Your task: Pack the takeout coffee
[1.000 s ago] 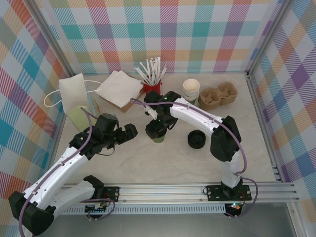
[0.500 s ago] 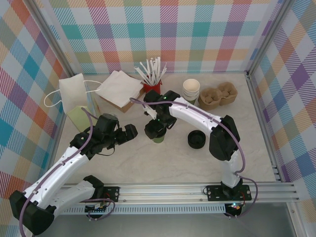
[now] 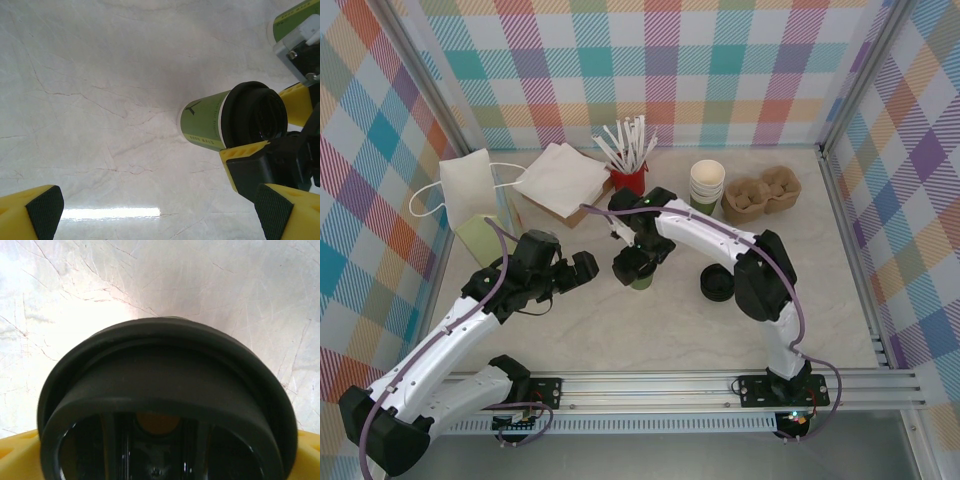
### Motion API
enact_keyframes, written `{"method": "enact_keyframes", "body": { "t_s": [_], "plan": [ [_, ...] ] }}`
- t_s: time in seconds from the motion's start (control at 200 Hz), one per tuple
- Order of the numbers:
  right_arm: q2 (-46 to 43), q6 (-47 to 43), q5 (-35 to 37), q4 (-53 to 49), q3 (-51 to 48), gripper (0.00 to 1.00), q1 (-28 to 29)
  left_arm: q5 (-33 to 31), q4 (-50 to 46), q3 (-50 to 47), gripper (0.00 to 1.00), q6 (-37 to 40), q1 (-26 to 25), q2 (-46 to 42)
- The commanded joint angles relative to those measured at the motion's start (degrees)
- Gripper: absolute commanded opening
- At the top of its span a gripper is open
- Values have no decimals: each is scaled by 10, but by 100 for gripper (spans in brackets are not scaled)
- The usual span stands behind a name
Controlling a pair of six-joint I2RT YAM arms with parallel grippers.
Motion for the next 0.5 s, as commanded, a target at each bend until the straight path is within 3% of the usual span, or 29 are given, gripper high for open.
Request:
{"method": "enact_keyframes", "body": {
  "t_s": [0.0,0.19,0.495],
  "plan": [
    [20,-11,-4,0,8,96,3,-7,-9,-7,100,-1,7,1],
    [11,-8,-4,-4,6,83,2,-8,-9,-6,100,0,7,2],
    [-67,1,1,-27,-23,81,-44,-9,-12,1,100,6,7,3]
  ]
}}
